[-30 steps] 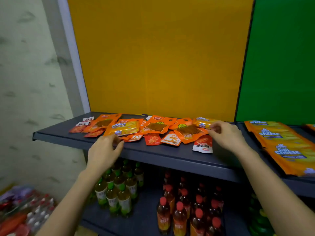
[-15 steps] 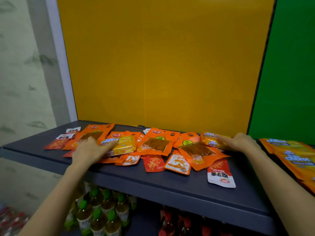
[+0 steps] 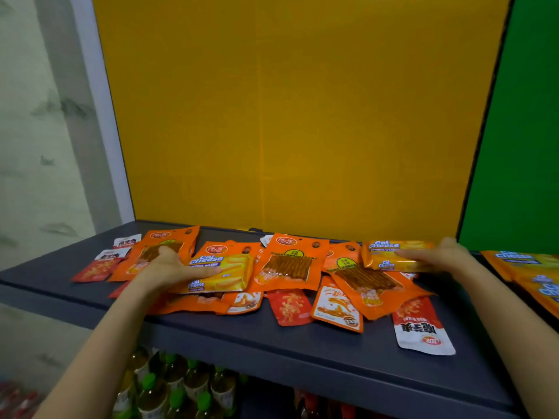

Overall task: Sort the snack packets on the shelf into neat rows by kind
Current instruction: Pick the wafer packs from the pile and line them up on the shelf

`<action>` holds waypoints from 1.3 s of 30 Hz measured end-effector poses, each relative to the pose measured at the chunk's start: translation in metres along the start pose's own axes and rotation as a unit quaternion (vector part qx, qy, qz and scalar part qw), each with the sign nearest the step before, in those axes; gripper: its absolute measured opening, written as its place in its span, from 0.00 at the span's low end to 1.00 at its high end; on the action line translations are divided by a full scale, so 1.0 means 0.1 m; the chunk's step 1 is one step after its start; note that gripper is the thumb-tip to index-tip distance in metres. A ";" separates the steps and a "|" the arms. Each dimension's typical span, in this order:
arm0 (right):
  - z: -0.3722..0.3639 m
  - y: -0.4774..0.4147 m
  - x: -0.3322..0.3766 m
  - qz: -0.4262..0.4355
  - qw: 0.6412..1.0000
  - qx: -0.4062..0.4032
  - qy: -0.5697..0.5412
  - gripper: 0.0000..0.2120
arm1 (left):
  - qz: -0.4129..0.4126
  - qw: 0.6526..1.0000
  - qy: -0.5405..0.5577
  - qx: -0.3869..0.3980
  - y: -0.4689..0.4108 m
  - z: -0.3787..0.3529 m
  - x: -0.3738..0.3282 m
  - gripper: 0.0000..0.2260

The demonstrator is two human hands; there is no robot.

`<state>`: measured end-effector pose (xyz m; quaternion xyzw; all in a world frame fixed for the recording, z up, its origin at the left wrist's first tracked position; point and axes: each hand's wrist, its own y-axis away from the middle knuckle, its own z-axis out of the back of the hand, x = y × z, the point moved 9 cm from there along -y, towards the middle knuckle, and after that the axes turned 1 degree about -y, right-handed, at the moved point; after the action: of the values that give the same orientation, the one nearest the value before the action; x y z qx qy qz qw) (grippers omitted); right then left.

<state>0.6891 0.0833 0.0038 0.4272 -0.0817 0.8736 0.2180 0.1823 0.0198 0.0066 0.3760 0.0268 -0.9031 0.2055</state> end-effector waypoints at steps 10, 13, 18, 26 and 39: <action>0.14 0.07 0.12 0.036 0.996 -0.075 -0.041 0.29 | -0.053 0.990 0.108 0.070 -0.06 -0.12 -0.12 0.21; 0.19 0.11 0.18 0.053 0.992 -0.097 -0.067 0.27 | -0.086 0.978 0.168 0.087 -0.01 -0.10 -0.19 0.14; 0.38 0.40 0.23 0.060 0.973 -0.157 -0.161 0.26 | -0.135 0.953 0.265 0.066 0.05 0.06 -0.26 0.07; 0.50 1.23 0.09 0.075 0.923 -0.055 -0.373 0.14 | -0.163 0.891 0.404 0.127 0.38 -0.22 -0.81 0.02; 2.14 2.16 -1.25 0.043 0.905 -0.189 -0.379 0.19 | -0.227 0.846 0.378 0.300 1.86 -1.66 -2.12 0.03</action>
<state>0.8114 -0.2184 0.0482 0.6734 -0.3400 0.6223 0.2089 0.5007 -0.0418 0.0538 0.7153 -0.0852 -0.6763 -0.1540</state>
